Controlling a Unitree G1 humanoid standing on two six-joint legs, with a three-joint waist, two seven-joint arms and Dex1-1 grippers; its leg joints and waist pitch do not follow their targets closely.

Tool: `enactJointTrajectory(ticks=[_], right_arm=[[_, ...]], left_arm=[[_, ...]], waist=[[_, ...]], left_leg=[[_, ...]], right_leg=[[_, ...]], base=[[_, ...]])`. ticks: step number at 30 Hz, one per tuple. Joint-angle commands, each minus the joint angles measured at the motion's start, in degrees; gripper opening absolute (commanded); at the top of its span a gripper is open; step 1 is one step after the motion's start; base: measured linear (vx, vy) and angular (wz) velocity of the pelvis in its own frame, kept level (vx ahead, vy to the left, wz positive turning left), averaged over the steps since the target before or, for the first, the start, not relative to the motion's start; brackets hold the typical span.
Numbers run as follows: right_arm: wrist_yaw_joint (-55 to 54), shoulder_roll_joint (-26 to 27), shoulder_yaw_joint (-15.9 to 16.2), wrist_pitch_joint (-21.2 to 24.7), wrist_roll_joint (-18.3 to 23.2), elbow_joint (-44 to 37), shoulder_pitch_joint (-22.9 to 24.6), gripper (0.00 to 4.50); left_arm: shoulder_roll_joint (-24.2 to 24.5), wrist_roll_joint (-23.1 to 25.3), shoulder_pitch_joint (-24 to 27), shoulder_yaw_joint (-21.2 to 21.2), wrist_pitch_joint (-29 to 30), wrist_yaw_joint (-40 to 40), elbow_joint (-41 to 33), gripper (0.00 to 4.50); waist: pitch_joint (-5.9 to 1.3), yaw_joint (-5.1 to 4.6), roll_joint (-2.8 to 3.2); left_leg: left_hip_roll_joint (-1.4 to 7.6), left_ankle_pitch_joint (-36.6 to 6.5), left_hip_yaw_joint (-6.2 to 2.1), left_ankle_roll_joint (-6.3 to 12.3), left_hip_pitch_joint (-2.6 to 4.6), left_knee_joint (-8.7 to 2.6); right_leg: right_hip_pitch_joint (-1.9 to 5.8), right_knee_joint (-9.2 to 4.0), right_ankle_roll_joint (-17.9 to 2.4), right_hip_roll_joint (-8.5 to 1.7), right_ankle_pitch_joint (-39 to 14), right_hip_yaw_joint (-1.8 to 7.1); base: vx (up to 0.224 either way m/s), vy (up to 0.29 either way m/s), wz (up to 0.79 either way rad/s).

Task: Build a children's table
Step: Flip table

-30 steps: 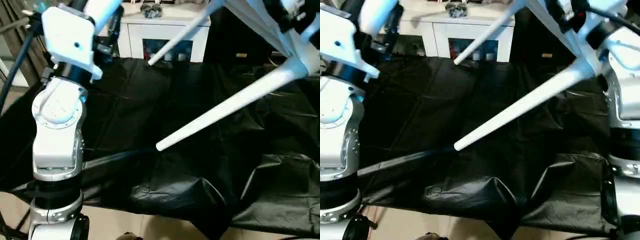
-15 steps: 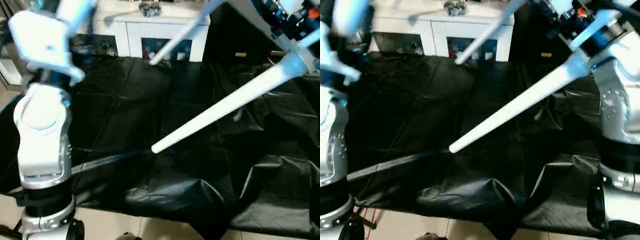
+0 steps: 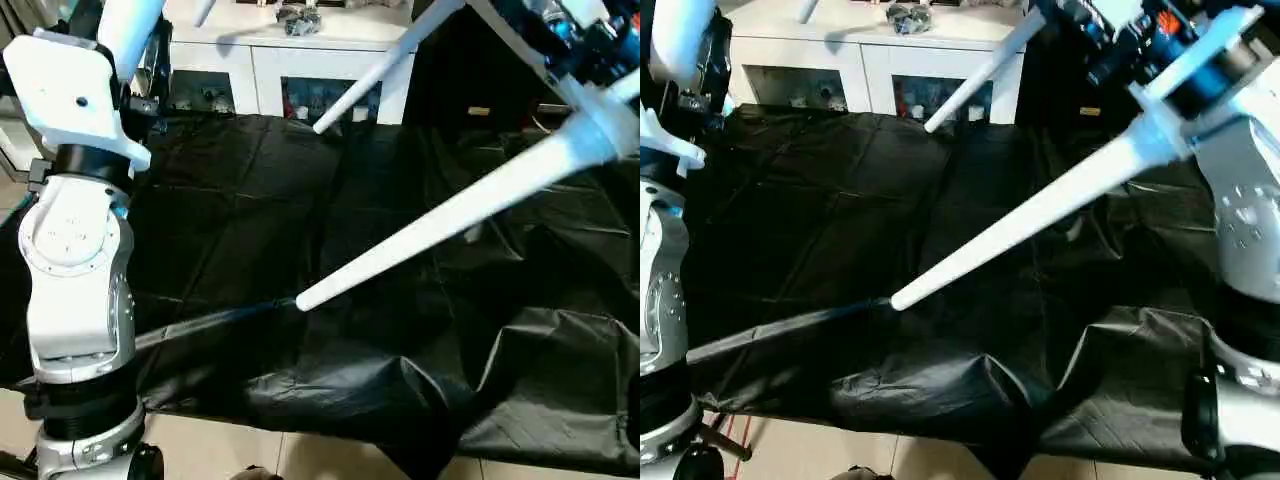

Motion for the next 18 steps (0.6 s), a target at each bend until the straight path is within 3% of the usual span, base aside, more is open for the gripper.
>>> enactJointTrajectory(ticks=[1,4,6,7,9,11,14,16,18], right_arm=[[0.75,-0.80,-1.38,-0.02,0.35,-0.62,-1.16,4.04],[0.86,-3.50,1.75,-1.16,-7.54,-0.25,-0.34,4.16],[0.77,-3.38,1.94,-0.58,-7.05,-0.68,-0.03,4.41],[0.77,-3.38,1.94,-0.57,-7.03,-0.68,-0.03,4.48],[1.07,-2.06,1.30,1.02,-1.90,-1.79,0.40,4.50],[1.05,-1.84,1.00,2.28,0.63,-3.23,1.01,4.50],[1.37,-2.15,0.54,3.77,2.67,-4.80,1.93,4.50],[1.02,-2.49,-0.70,3.45,1.23,-4.48,3.11,4.50],[-0.51,-2.23,-2.15,2.63,-0.41,-3.94,4.14,4.50]], left_arm=[[-1.47,-1.34,3.32,0.63,5.51,1.30,6.05,2.28],[-1.55,-1.24,3.10,0.18,6.01,1.34,5.75,2.13],[-1.68,-1.27,3.03,0.03,6.27,1.32,5.50,1.98],[-1.68,-1.27,3.03,0.03,6.27,1.32,5.49,1.92],[-1.72,-1.46,2.99,-0.14,6.35,1.44,5.69,1.84],[-1.65,-1.63,3.12,-0.23,6.35,1.50,5.71,1.73],[-1.54,-1.77,3.33,-0.29,6.41,1.53,5.74,1.69],[-1.27,-1.82,3.46,-0.26,6.53,1.47,5.78,1.68],[-0.90,-1.96,3.60,-0.25,6.05,0.94,5.89,1.68]], waist=[[-2.76,0.37,-1.57],[-2.43,0.41,-1.35],[-2.58,0.45,-1.18],[-2.68,0.48,-1.02],[-2.69,0.41,-0.74],[-2.89,0.64,-0.68],[-3.10,1.44,-0.58],[-3.40,1.91,-0.61],[-3.44,2.20,-0.84]], left_leg=[[4.47,-15.08,-2.95,1.25,1.47,-4.42],[4.10,-17.42,-2.74,0.31,1.74,-4.21],[4.07,-18.86,-2.93,-0.74,2.01,-4.21],[4.17,-18.87,-3.07,-0.91,1.99,-4.28],[4.73,-20.19,-3.48,-1.94,1.97,-4.96],[5.08,-20.48,-3.60,-2.47,2.25,-5.30],[5.29,-17.84,-3.35,-2.60,2.07,-5.29],[5.32,-15.33,-3.14,-2.30,2.23,-5.04],[5.16,-11.90,-2.97,-1.26,1.60,-4.85]], right_leg=[[1.47,-5.33,-8.29,-3.85,-15.95,2.13],[0.98,-6.13,-7.55,-4.08,-23.16,2.19],[0.63,-6.52,-5.91,-4.14,-27.49,2.14],[0.66,-6.52,-5.85,-4.18,-26.97,2.14],[0.65,-6.22,-6.33,-3.71,-21.70,1.84],[0.81,-5.83,-7.13,-3.58,-16.28,1.75],[0.86,-5.13,-8.58,-3.69,-8.89,1.81],[0.83,-4.83,-9.11,-3.67,-4.86,1.81],[1.26,-4.45,-9.80,-3.92,-1.37,1.76]], base=[[0.000,0.000,0.00],[0.000,0.000,0.00],[0.000,0.000,0.00],[0.000,0.000,0.00],[0.000,0.000,0.00],[0.000,0.000,0.00],[0.000,0.000,0.00],[0.000,0.000,0.00],[0.000,0.000,0.00]])
